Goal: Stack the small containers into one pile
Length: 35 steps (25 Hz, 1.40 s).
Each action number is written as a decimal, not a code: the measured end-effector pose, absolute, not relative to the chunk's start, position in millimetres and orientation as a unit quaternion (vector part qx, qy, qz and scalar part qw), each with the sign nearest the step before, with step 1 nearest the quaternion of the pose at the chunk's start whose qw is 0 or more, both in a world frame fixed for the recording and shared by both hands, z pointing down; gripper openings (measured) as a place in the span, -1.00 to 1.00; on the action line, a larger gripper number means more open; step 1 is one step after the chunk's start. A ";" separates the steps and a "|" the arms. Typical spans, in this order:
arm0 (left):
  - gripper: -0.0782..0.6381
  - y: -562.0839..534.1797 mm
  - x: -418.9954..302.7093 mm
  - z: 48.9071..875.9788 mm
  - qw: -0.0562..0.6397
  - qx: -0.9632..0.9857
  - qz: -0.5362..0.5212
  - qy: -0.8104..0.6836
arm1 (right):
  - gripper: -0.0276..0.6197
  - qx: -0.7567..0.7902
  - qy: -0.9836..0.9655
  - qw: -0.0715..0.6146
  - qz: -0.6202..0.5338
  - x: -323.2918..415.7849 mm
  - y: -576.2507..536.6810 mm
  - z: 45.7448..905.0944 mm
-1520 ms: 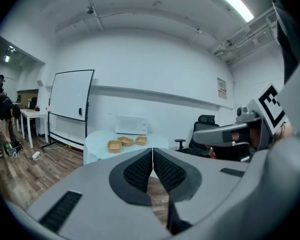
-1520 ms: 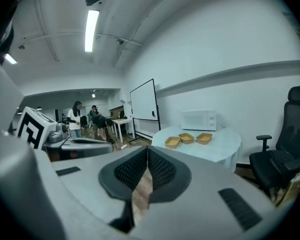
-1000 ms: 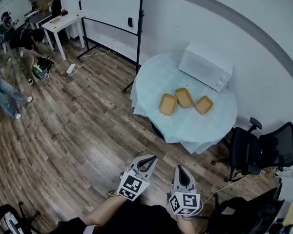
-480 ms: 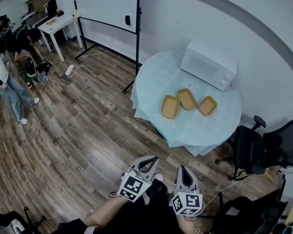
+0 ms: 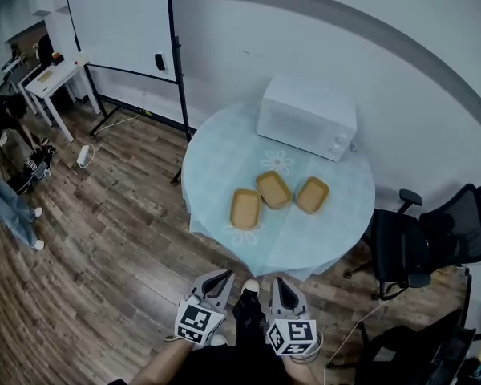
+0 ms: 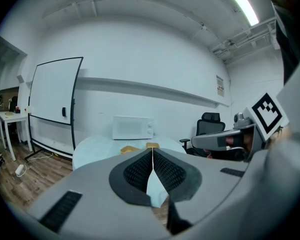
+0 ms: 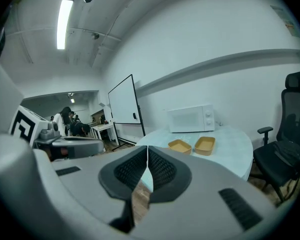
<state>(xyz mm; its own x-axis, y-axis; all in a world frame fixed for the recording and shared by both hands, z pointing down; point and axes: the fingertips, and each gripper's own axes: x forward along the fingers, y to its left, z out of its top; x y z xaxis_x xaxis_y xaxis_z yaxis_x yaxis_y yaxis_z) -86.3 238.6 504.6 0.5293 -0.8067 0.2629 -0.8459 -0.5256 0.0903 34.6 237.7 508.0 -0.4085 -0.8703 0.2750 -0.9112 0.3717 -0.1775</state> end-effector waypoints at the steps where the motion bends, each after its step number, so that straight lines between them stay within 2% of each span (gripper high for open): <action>1: -0.74 225.2 -84.2 506.1 0.104 0.868 0.096 -0.476 | -0.83 0.540 -0.825 0.069 0.153 37.9 223.8 509.2; 12: -0.73 58.8 -51.9 514.7 0.120 0.864 0.115 -0.476 | -0.83 0.484 -0.845 0.138 0.178 68.2 48.8 541.6; 20: -0.73 -11.3 -65.2 515.2 0.120 0.854 0.125 -0.490 | -0.82 0.463 -0.845 0.197 0.178 67.2 -46.8 581.0; 22: -0.73 -25.4 -71.1 519.1 0.125 0.856 0.127 -0.486 | -0.71 0.465 -0.839 0.214 0.183 63.8 -66.0 595.0; 25: -0.73 -46.8 -78.5 527.0 0.129 0.865 0.127 -0.467 | -0.68 0.480 -0.826 0.236 0.178 59.6 -96.7 613.8; 30: -0.73 -81.8 -89.3 540.9 0.135 0.883 0.141 -0.428 | -0.68 0.501 -0.798 0.295 0.161 63.3 -142.2 645.1; 35: -0.73 -115.8 -101.0 543.0 0.132 0.884 0.147 -0.423 | -0.68 0.465 -0.776 0.400 0.146 70.4 -179.5 688.1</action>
